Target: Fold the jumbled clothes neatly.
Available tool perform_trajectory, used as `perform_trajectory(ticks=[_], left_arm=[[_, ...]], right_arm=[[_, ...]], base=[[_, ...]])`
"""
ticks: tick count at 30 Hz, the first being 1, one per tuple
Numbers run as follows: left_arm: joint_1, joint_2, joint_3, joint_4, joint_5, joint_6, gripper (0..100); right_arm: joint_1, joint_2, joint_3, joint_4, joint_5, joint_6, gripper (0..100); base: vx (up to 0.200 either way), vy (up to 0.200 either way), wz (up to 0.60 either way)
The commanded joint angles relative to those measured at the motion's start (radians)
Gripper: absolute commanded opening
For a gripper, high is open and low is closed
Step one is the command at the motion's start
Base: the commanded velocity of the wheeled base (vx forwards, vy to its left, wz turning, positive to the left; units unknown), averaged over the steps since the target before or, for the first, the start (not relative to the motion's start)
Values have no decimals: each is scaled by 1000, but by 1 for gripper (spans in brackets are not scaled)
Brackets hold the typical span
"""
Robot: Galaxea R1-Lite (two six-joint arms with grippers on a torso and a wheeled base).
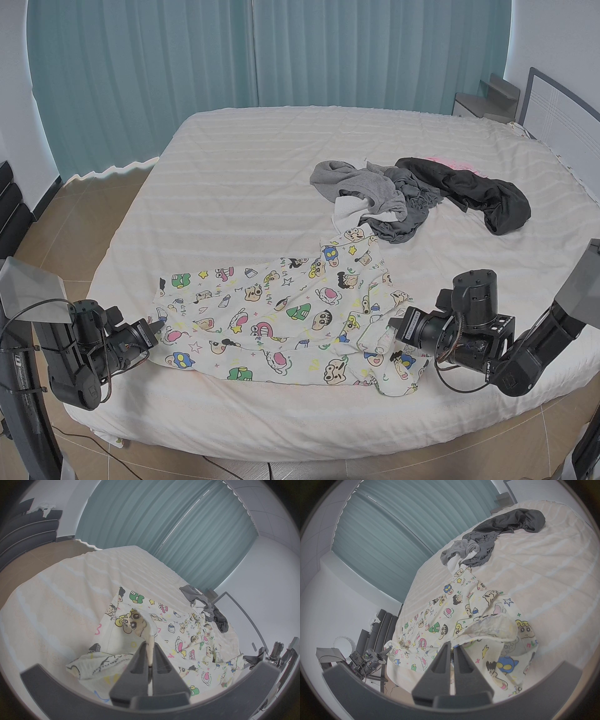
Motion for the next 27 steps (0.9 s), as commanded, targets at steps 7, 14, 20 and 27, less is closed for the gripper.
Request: perform_trajectory(ticks=[7, 14, 20, 27], left_arm=[[-5, 47, -81, -4, 78, -77, 0], [-4, 51, -95, -4, 101, -129, 0], [-4, 63, -110, -4, 112, -154, 0], [1, 66, -128, -4, 118, -209, 0]], right_arm=[[-23, 110, -49, -78, -1, -3, 0], [-34, 142, -49, -148, -1, -3, 0], [-53, 179, -48, -226, -3, -9, 0], [-72, 193, -56, -252, -1, -19, 0]], base=[[0, 0, 0], [0, 0, 0], [0, 0, 0], [0, 0, 0]])
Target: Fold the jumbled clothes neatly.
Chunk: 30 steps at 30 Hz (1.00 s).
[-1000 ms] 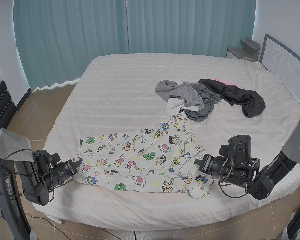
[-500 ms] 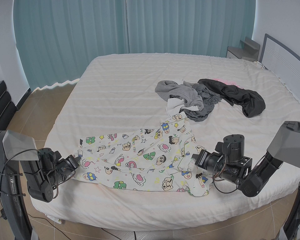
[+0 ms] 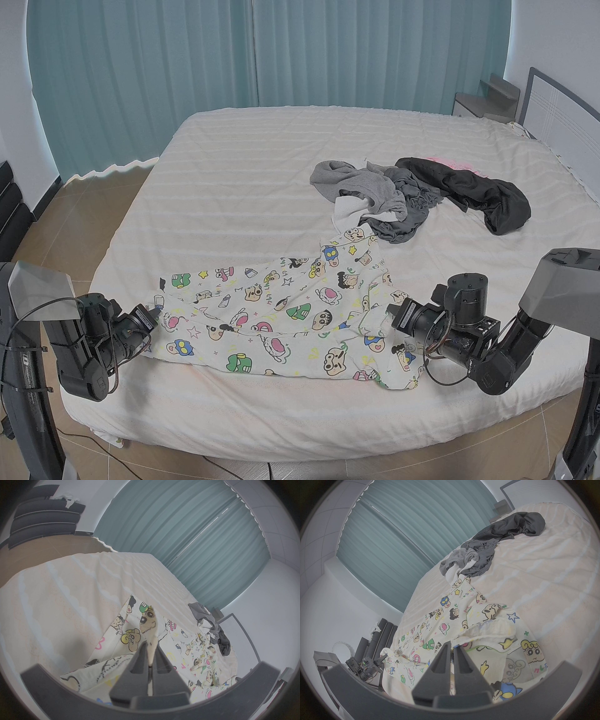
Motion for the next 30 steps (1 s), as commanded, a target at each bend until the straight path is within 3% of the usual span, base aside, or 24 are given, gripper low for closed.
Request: perform_trajectory(ticks=[1, 12, 13, 15, 16, 26, 29, 30], left_arm=[[5, 4, -8, -4, -1, -14, 0], [3, 7, -1, -4, -1, -67, 0], [3, 7, -2, -4, -1, -73, 100], [5, 9, -7, -4, -1, -76, 100], [5, 10, -8, -4, -1, -76, 100], [67, -37, 25, -4, -1, -125, 100], [107, -56, 35, -4, -12, -142, 100], [137, -54, 36, -4, -15, -142, 100]], right_arm=[[-12, 13, -5, -1, 1, -2, 0], [-23, 29, -3, -61, 4, -29, 0], [-21, 34, -3, -61, 4, -29, 0], [-21, 37, -2, -63, 13, -31, 0], [-21, 39, -2, -64, 14, -31, 100], [-26, 34, 6, -61, 60, 14, 100], [-38, 34, -3, -55, 83, 73, 100], [-53, 29, -5, -46, 123, 141, 100]], base=[[0, 0, 0], [0, 0, 0], [0, 0, 0], [0, 0, 0], [0, 0, 0], [0, 0, 0], [0, 0, 0], [0, 0, 0]])
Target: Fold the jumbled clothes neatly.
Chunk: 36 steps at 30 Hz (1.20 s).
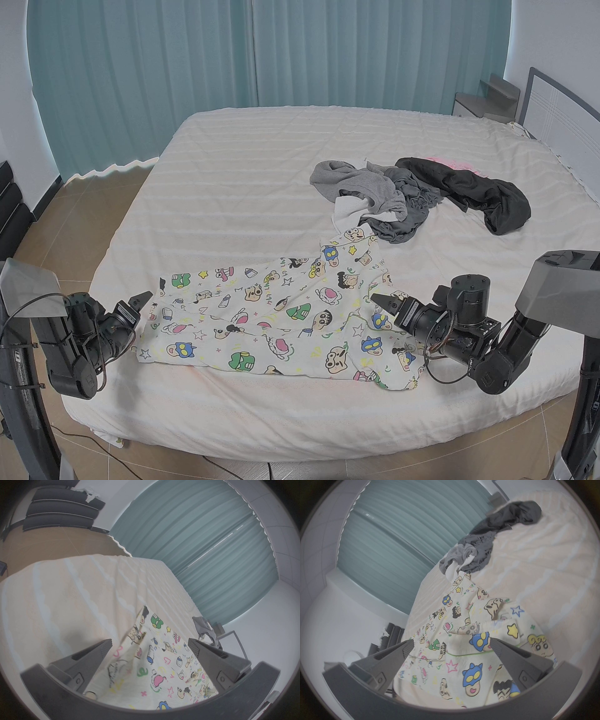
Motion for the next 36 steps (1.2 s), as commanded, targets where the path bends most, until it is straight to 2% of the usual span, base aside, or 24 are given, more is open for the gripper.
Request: perform_trajectory(ticks=[1, 2, 3, 4, 5, 9, 12, 14, 20, 24, 29, 36], left_arm=[[73, -28, 11, -4, -10, -9, 100], [73, -28, 11, -4, -10, -9, 100], [82, -25, 8, -4, -11, -11, 100], [82, -25, 8, -4, -11, -11, 100], [80, -20, 11, -4, -16, -11, 100], [80, -16, 17, -4, -25, -9, 100], [80, -12, 19, -4, -27, -9, 100], [80, -8, 20, -4, -27, -9, 100], [80, 6, 19, -4, -28, -8, 100], [79, 12, 19, -4, -28, -8, 100], [77, 12, 19, -4, -28, -8, 100], [77, 18, 19, -4, -28, -6, 100]], right_arm=[[-32, -8, -7, 18, 72, 101, 100], [-32, -8, -7, 18, 72, 101, 100], [-58, -18, -7, 48, 125, 144, 100], [-58, -18, -7, 48, 125, 144, 100], [-87, -29, -15, 98, 174, 172, 100], [-169, -40, -76, 162, 188, 164, 100], [-210, -31, -84, 214, 197, 58, 100], [-231, -6, -78, 223, 228, -11, 100], [-235, 14, -62, 223, 351, -47, 100], [-238, 39, -70, 223, 401, -74, 100], [-227, 57, -99, 223, 424, -113, 100], [-215, 78, -133, 231, 423, -115, 100]], base=[[0, 0, 0], [0, 0, 0], [0, 0, 0], [0, 0, 0], [0, 0, 0], [0, 0, 0], [0, 0, 0], [0, 0, 0], [0, 0, 0], [0, 0, 0], [0, 0, 0], [0, 0, 0]])
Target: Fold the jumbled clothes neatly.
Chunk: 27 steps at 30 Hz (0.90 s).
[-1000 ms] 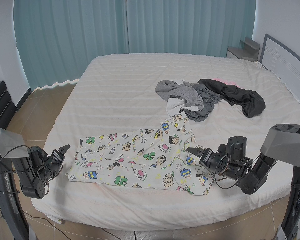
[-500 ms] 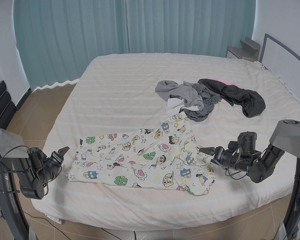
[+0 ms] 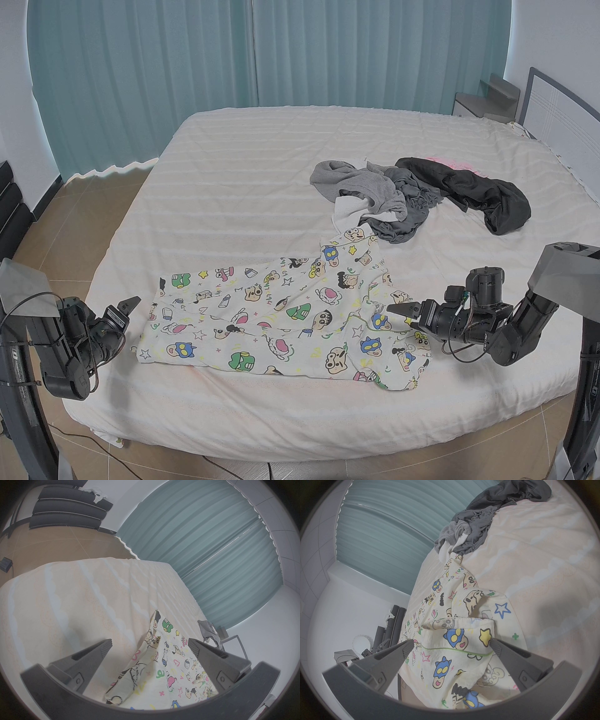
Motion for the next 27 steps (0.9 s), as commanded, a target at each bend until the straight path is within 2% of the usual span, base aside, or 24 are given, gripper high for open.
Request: perform_trajectory(ticks=[1, 13, 22, 23, 27], left_arm=[[0, 6, 0, -4, 0, 0, 100], [-1, 12, -2, -4, 0, 0, 100], [-3, 18, 0, -4, 0, 0, 100], [-6, 18, 0, -4, 0, -1, 100], [-20, 18, 2, -4, 2, -1, 100]], right_arm=[[1, 19, -12, -1, 0, -1, 100], [-26, 26, -5, 0, -3, -4, 100], [-16, 86, -54, 0, 1, -4, 100], [-13, 88, -52, 0, 3, -4, 0], [1, 100, -55, -3, 3, -4, 0]], base=[[0, 0, 0], [0, 0, 0], [0, 0, 0], [0, 0, 0], [0, 0, 0]])
